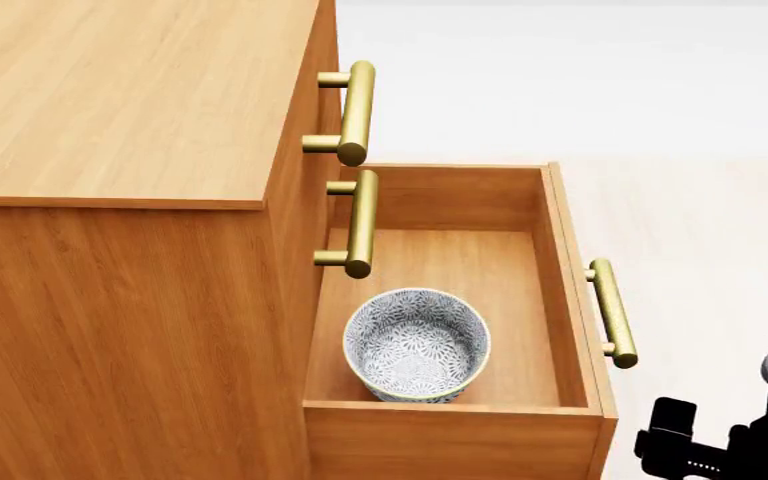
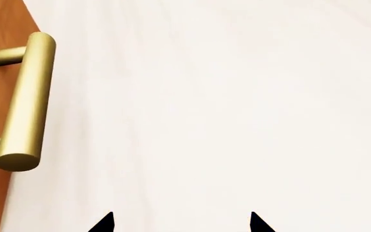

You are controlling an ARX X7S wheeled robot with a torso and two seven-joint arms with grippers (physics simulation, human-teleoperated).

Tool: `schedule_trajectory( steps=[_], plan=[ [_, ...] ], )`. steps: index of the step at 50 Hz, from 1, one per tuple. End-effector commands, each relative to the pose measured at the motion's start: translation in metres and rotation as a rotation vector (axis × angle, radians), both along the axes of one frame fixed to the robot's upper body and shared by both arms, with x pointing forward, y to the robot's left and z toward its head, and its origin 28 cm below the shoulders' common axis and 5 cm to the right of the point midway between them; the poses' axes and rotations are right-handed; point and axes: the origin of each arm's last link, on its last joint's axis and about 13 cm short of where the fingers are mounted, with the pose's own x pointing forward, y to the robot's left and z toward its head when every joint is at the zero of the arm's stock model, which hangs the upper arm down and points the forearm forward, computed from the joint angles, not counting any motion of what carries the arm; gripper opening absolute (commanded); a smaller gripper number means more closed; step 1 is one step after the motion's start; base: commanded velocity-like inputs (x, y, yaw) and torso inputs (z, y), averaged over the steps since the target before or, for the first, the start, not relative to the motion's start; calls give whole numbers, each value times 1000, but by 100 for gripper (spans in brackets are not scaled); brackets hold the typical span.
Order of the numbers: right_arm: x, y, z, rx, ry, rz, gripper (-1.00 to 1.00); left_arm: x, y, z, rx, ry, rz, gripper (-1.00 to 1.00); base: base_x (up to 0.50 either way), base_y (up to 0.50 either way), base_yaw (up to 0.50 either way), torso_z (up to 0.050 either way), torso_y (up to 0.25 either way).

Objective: Put the bowl in the bottom drawer of the cabinet and close it.

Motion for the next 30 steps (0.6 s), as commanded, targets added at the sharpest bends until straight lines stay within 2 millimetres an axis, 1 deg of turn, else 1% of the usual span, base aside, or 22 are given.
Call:
schedule_trajectory(
  steps=[1, 30],
  plan=[
    [3, 8, -3, -5, 6, 33, 100, 0, 0, 0, 2, 1, -1, 100, 0, 0, 0, 0, 0],
    [13, 25, -2, -6, 8, 105, 100, 0, 0, -1, 2, 0, 1, 100, 0, 0, 0, 0, 0]
  ],
)
